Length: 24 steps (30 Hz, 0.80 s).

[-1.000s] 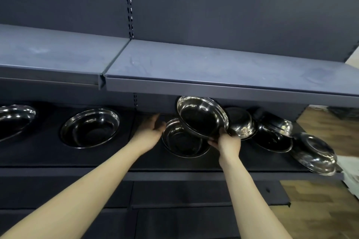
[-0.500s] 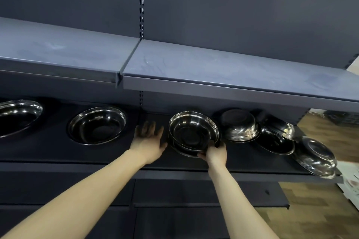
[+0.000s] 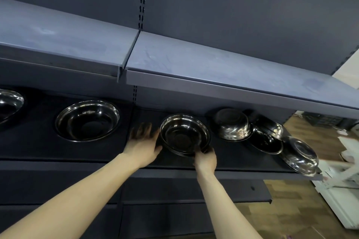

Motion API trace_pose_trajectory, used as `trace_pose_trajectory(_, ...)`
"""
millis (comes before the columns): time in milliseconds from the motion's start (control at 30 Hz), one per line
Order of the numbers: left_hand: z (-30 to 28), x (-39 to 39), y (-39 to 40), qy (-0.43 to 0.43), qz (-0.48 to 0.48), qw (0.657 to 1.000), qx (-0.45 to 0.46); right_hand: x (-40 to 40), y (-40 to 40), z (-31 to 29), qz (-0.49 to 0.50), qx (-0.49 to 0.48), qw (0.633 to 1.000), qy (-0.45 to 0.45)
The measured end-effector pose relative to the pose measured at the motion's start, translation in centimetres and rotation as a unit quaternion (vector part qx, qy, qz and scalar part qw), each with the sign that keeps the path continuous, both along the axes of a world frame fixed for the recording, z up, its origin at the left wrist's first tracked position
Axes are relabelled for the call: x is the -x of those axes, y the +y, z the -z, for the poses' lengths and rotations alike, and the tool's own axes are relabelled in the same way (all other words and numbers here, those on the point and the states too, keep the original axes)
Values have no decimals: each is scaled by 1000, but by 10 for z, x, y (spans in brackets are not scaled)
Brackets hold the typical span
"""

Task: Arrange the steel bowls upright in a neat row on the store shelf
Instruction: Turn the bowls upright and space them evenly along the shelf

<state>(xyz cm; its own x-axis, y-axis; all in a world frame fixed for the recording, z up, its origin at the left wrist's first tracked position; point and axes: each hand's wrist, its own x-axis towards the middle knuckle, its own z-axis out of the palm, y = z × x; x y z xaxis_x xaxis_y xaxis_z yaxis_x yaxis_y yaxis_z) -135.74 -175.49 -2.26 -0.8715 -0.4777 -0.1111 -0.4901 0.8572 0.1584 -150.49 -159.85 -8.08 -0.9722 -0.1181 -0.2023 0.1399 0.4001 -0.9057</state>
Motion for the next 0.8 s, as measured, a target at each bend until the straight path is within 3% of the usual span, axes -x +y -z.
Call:
trace_pose_trajectory(167,-5,17,9,30,2,999,30,-8,1,-8,-35,10,999,30)
trace_pose_trajectory(367,-11,65,37,23,-5,1000,11,4,22,-17,-165,21,985,33)
trace_pose_trajectory(600,-20,130,90,10,-13,1000,-5,80,72,-25,-159,33,986,35)
trace_pose_trajectory(800,-20,183,137,19,-16,1000,-5,137,108,-35,-258,-157,934,193)
